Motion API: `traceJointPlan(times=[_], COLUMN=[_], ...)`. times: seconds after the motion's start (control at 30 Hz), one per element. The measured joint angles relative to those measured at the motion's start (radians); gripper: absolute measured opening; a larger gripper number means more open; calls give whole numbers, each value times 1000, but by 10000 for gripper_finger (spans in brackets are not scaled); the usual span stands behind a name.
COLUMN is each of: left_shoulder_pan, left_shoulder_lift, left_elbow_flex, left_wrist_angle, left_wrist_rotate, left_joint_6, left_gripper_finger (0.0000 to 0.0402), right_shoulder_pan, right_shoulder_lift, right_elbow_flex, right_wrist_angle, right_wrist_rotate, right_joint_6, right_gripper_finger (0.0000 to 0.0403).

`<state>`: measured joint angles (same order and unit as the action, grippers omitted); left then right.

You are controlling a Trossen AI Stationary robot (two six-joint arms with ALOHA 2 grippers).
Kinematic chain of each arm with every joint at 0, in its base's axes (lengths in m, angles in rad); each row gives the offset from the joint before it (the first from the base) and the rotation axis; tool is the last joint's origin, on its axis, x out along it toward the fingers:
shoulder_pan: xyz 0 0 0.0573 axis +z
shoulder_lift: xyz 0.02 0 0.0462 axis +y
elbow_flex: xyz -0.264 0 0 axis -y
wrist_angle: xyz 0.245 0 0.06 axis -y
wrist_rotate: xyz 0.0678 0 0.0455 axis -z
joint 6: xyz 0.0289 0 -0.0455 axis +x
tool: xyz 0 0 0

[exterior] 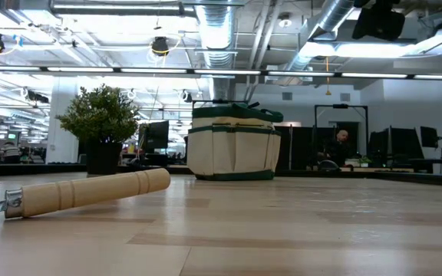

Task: Pick & Place Garden tools in Gardening bag
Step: Put the brown trowel into the light brown gardening bag

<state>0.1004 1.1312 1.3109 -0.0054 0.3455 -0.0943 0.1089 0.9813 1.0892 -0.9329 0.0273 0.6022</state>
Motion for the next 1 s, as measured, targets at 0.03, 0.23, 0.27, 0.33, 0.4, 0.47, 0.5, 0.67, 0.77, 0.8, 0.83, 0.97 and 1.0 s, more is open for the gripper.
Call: traceJointPlan(times=[0.03, 0.23, 0.27, 0.33, 0.4, 0.47, 0.5, 0.67, 0.77, 0.8, 0.83, 0.97, 1.0], left_shoulder_pan=[14, 112, 129, 163, 184, 201, 206, 216, 215, 214, 215, 215, 215], left_shoulder_lift=[11, 124, 146, 194, 245, 297, 320, 409, 429, 434, 437, 438, 438], left_elbow_flex=[0, 0, 0, 0, 1, 1, 1, 0, 1, 1, 1, 1, 1], left_wrist_angle=[-27, -60, -58, -58, -62, -72, -75, -120, -186, -203, -217, -249, -250], left_wrist_rotate=[-77, -420, -446, -463, -476, -480, -480, -488, -500, -499, -499, -502, -502], left_joint_6=[6, 4, 3, 1, 0, 0, 0, 0, -1, -1, -1, 0, 0], left_gripper_finger=[66, 66, 66, 66, 66, 66, 66, 66, 66, 66, 66, 66, 66], right_shoulder_pan=[0, 0, 0, 0, 0, 0, 0, 0, 0, 0, 0, -1, -1], right_shoulder_lift=[0, 0, 0, 0, 0, 0, 0, 0, 0, 0, 0, 0, 0], right_elbow_flex=[0, 0, 0, 0, 0, 0, 0, 0, 0, 0, 0, 0, 0], right_wrist_angle=[0, 3, 3, 3, 3, 3, 3, 3, 2, 2, 2, 2, 2], right_wrist_rotate=[0, 0, 0, 0, 0, 0, 0, 0, 0, 0, 0, 0, 1], right_joint_6=[0, 0, 0, 0, 1, 8, 9, 13, 19, 19, 19, 19, 19], right_gripper_finger=[256, 256, 256, 256, 256, 256, 256, 256, 256, 256, 256, 256, 256])
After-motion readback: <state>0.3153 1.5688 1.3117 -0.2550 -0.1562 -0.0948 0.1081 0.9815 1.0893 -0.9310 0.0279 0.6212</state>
